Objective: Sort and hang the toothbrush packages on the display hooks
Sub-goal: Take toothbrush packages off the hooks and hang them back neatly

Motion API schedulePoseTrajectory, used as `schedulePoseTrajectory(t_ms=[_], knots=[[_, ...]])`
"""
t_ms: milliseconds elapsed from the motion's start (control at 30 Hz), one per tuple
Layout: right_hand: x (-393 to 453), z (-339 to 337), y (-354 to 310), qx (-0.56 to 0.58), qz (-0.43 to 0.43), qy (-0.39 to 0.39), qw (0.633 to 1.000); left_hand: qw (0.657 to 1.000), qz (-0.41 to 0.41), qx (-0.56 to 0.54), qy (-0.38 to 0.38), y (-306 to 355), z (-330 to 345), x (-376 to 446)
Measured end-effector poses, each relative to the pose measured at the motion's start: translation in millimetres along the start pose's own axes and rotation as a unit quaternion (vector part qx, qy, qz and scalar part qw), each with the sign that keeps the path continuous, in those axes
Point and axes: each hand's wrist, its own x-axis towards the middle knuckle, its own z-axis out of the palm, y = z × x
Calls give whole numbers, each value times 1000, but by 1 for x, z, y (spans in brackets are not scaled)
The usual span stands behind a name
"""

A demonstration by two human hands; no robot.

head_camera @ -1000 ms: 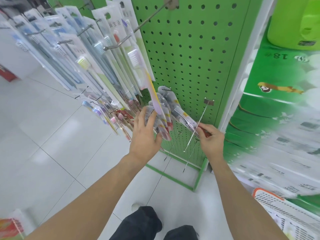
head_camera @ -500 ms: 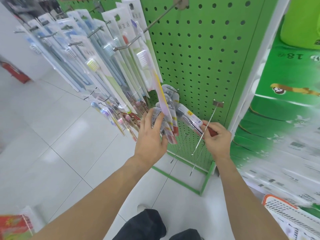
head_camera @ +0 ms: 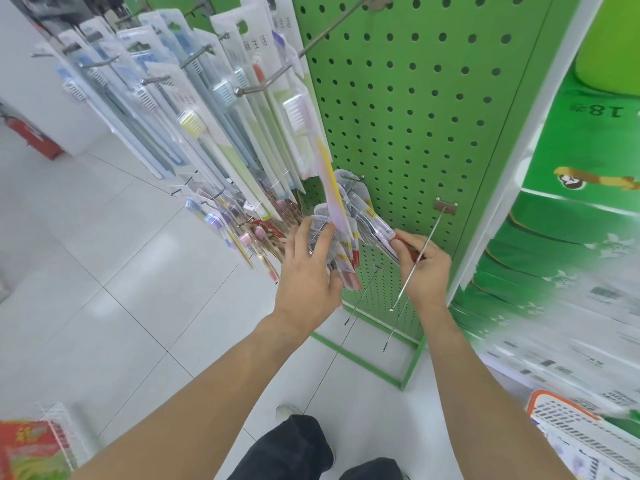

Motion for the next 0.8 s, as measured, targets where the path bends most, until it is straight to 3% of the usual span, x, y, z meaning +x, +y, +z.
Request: schedulePoseTrajectory(t_ms=[267, 467, 667, 800], knots=[[-4, -2, -4, 53, 13, 12, 998, 1000, 0, 8, 5, 1, -1, -2], [-9, 8, 4, 83, 78, 14, 993, 1000, -5, 14, 8, 3, 0, -3], [-8, 19, 22, -4, 125, -41, 991, 1000, -2, 14, 10, 3, -2, -5], [-17, 18, 18, 12, 151, -6, 988, 1000, 0, 6, 9, 2, -5, -6]])
